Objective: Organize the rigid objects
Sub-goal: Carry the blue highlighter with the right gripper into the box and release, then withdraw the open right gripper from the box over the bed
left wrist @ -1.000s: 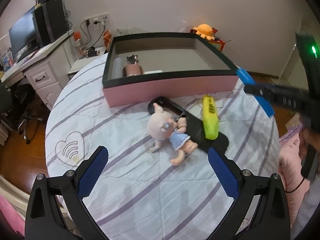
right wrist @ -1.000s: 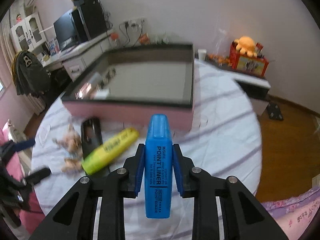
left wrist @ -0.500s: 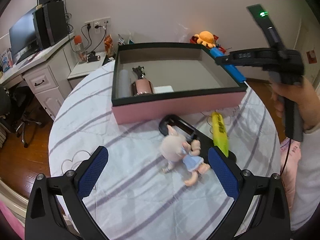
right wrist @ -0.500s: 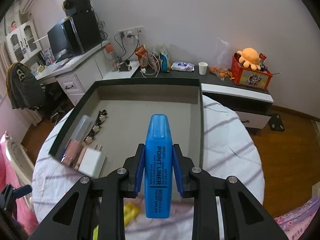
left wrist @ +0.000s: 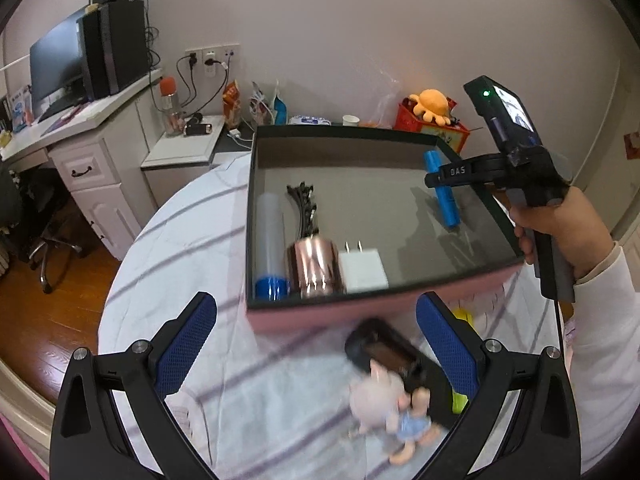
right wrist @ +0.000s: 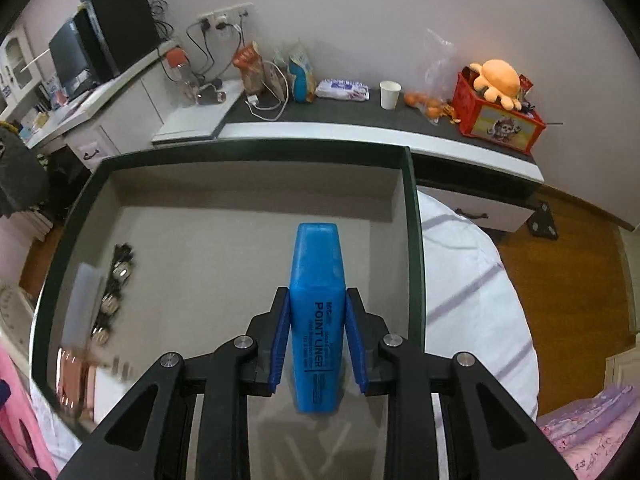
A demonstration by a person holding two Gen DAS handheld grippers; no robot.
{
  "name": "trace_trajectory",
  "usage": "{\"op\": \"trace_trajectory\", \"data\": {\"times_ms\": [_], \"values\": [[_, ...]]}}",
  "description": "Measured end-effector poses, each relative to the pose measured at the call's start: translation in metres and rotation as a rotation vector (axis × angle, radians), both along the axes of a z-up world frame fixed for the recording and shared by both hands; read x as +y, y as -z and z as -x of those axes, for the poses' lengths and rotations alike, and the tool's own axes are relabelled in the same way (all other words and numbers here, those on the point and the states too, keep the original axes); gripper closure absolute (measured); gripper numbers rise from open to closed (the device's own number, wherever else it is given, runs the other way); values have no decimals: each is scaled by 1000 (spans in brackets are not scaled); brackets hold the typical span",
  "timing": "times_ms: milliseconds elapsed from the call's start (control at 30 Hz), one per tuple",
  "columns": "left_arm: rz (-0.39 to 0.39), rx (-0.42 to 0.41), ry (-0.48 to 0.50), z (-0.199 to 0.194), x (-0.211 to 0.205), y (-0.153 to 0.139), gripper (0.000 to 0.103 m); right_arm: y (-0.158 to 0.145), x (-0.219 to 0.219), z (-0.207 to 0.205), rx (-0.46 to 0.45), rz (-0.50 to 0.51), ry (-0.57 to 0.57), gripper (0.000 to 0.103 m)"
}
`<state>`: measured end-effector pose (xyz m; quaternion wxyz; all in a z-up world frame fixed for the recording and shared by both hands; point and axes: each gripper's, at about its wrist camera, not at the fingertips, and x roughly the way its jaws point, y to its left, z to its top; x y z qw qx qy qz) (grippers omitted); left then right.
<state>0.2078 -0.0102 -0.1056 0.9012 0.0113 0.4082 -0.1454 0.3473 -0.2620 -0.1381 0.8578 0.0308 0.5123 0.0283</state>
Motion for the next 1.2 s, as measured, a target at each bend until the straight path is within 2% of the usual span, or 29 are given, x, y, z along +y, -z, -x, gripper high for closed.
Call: {"op": "trace_trajectory", "data": {"times_ms": [167,300,367,433,500,567,733,800,833,900,933,1000,1200], "values": [[-5,6,8,-22,-10,3,2,1,1,-29,36,44,-2,76],[-12,23,35,-28,-16,11,2,7,11,-37,54,148,-15,76],[-18,32,44,-28,-17,14,2,7,15,-38,29,179,-11,76],[-23,35,45,-27,-17,16,2,10,19,-37,24,253,8,75],[-23,38,42,-25,-16,16,2,8,21,-36,12,280,10,64],[-18,44,38,-23,-15,16,2,3,24,-34,-15,296,12,57],[-18,41,28,-9,-12,11,2,-10,20,-23,-79,248,19,54],[-19,38,21,-3,-10,8,2,-23,12,-10,-126,197,37,42],[-23,37,17,0,-10,6,2,-31,8,-1,-146,144,38,40],[-26,32,15,8,-12,2,2,-45,1,23,-189,65,37,32],[-27,28,19,13,-13,0,2,-52,-2,38,-209,40,35,31],[-34,24,20,20,-17,-1,1,-61,-8,65,-236,4,38,22],[-62,31,20,47,-30,1,1,-72,-22,152,-294,-57,45,22]]}}
